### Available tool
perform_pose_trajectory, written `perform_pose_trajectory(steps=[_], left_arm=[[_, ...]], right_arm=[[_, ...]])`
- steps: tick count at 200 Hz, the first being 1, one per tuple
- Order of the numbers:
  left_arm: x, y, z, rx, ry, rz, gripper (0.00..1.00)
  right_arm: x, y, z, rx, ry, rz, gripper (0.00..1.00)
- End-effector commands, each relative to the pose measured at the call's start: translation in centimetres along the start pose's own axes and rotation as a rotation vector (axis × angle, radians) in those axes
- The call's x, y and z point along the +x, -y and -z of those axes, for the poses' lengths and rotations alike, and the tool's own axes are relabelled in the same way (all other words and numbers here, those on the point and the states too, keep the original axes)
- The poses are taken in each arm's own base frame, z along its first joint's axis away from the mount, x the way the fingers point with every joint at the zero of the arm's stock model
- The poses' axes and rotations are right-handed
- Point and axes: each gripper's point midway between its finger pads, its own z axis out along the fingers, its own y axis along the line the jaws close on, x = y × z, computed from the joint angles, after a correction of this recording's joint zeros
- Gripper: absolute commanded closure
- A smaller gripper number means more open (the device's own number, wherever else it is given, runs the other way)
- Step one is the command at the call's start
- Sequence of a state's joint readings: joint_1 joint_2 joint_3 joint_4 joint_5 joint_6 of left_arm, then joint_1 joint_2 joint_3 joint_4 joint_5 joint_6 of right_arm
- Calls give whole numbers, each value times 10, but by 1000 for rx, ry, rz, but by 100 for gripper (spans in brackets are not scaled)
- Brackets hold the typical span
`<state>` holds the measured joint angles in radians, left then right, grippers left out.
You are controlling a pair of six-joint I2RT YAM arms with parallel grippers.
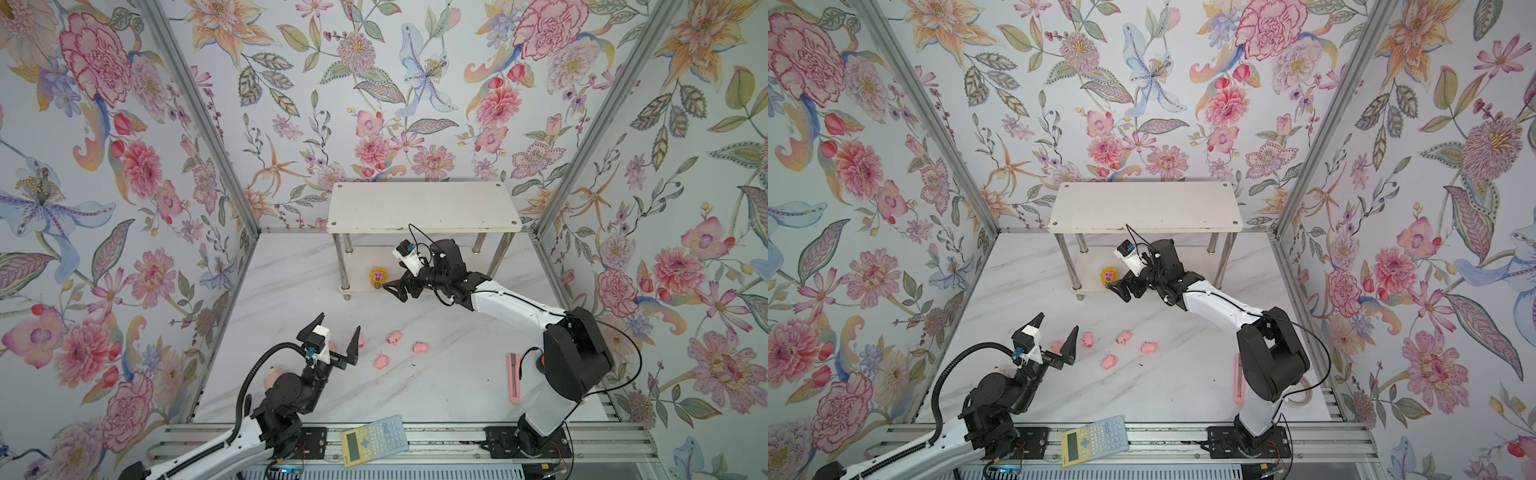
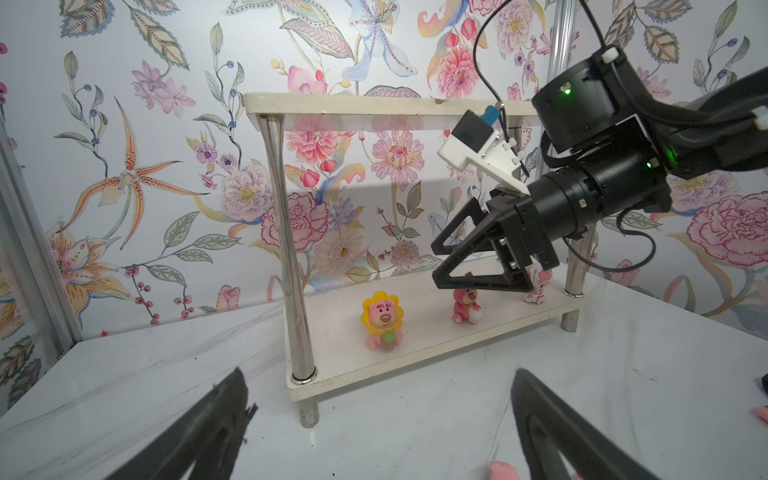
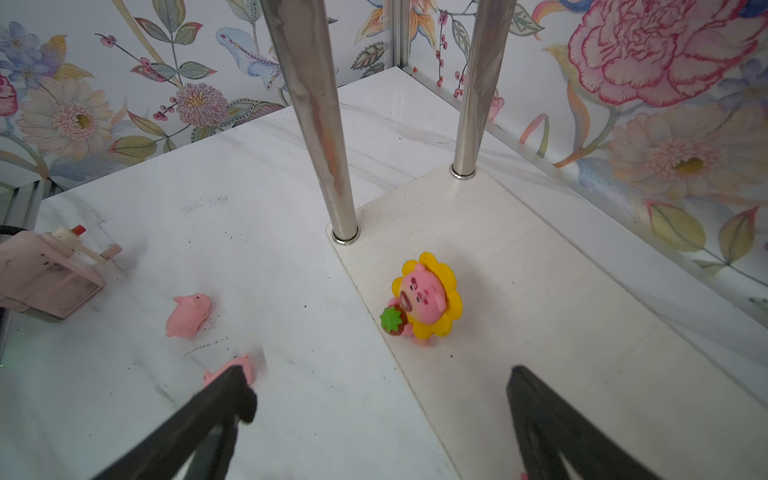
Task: Place and organize the plastic toys onto the shelf
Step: 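Open the right gripper and pull it back from the shelf, then move the right gripper over the pink pigs on the table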
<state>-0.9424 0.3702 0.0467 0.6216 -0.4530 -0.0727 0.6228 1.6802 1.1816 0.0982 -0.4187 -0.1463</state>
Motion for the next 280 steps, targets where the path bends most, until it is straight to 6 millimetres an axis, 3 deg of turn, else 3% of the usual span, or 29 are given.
perform_pose_trajectory(steps=[1,35,57,68,93,114,138,165,179,202,239,280], left_arm=[[-16,-6,2,-19,49,65,1],[-14,-22,18,-53,157,261,1],[-10,-30,20,-91,134,282,1],[-4,-29,16,-109,63,255,1],[14,-18,0,-111,-119,168,1],[28,-10,-20,-152,-286,90,1],[38,14,-46,-111,-397,21,1],[37,29,-58,-63,-367,51,1],[32,27,-57,-68,-338,86,3],[31,20,-52,-93,-320,109,16],[34,22,-47,-68,-310,123,19],[34,28,-53,-44,-298,113,25]], right_arm=[[-6,-26,14,18,74,-54,1],[24,-62,48,173,45,-33,1],[59,-81,70,235,-40,-41,2],[77,-85,79,237,-96,-90,15],[125,-83,103,285,-226,-264,73],[157,-80,115,327,-297,-381,96],[179,-81,116,331,-346,-445,100],[192,-80,106,324,-399,-457,100],[192,-80,98,315,-403,-461,100],[188,-78,82,286,-381,-482,100],[188,-71,62,282,-364,-492,100],[177,-65,56,289,-313,-494,100]])
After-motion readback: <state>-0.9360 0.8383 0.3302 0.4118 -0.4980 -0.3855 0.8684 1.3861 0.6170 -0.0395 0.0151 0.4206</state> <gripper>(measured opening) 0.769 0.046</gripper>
